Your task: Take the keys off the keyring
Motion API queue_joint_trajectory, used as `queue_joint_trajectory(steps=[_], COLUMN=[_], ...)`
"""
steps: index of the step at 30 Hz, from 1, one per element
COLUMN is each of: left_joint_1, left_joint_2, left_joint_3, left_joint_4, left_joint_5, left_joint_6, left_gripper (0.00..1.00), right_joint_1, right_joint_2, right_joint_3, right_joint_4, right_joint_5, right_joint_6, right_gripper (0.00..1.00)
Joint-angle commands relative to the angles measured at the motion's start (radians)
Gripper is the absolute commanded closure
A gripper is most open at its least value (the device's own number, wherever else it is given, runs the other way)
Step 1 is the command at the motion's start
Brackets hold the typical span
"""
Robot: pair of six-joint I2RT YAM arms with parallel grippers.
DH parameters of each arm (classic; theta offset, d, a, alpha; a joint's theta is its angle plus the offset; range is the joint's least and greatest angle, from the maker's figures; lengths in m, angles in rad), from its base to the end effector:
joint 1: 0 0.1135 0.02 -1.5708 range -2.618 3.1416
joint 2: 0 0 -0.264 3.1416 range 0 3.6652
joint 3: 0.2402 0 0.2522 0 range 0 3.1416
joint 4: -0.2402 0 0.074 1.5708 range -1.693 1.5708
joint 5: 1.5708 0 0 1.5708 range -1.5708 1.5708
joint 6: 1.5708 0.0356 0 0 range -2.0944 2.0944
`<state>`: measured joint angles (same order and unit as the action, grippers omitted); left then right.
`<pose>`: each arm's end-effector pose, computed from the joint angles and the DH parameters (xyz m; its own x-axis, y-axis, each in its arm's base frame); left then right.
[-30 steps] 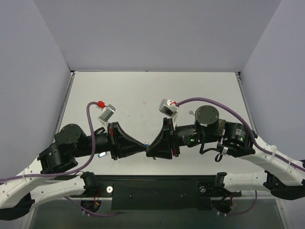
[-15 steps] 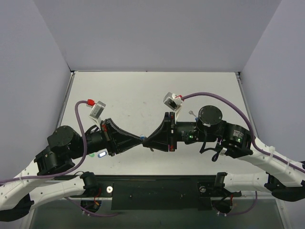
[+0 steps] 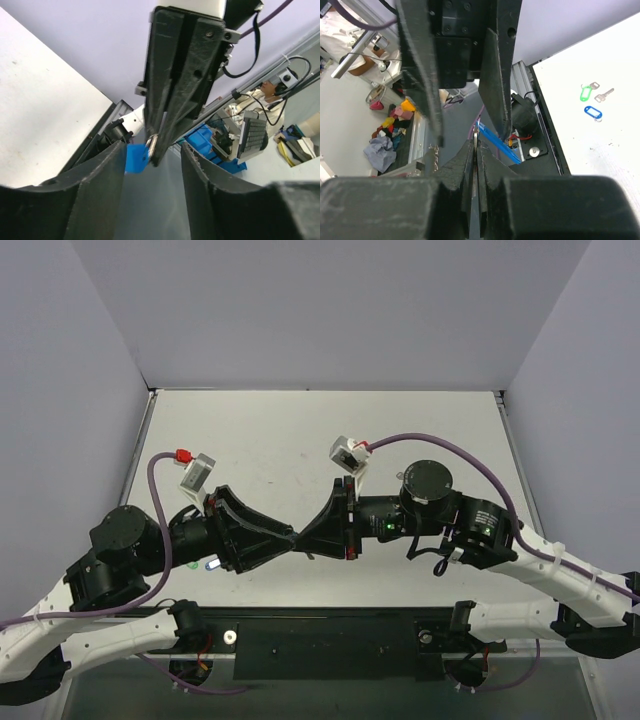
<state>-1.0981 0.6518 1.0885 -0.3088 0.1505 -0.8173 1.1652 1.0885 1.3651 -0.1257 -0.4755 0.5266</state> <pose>0.0476 -0.1048 0.4455 -0.6516 -0.3094 -0.6926 0.6910 0.1346 -0.7103 0.0723 0.2097 0.4879 -0.4491 0.0867 -0.8893 -0.8904 -0.1257 0.4374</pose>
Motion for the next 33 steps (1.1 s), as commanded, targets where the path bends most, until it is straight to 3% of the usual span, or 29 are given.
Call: queue_joint_trajectory(steps=[1, 7, 23, 33], left_joint_1=[-0.003, -0.003, -0.003, -0.003], left_joint_2=[0.008, -0.009, -0.018, -0.020], left_joint_3=[0.102, 0.143, 0.097, 0.074], left_joint_4=[-0.085, -0.142, -0.130, -0.124], left_joint_5=[0.014, 0.009, 0.041, 0.049], left_joint_6=[0.055, 0.112, 0.124, 0.121], left_gripper=[0.35, 0.34, 0.60, 0.67], right_joint_1=[0.004, 0.008, 0.013, 0.016], right_joint_2=[0.031, 0.031, 0.027, 0.031], right_joint_3=[0.008, 0.015, 0.017, 0.023], right_joint_4=[0.023, 0.009, 0.037, 0.041], right_joint_5=[-0.055, -0.118, -0.129, -0.127], right_joint_6=[-0.028, -0.019, -0.008, -0.008], right_gripper=[1.00, 1.00, 1.00, 1.00])
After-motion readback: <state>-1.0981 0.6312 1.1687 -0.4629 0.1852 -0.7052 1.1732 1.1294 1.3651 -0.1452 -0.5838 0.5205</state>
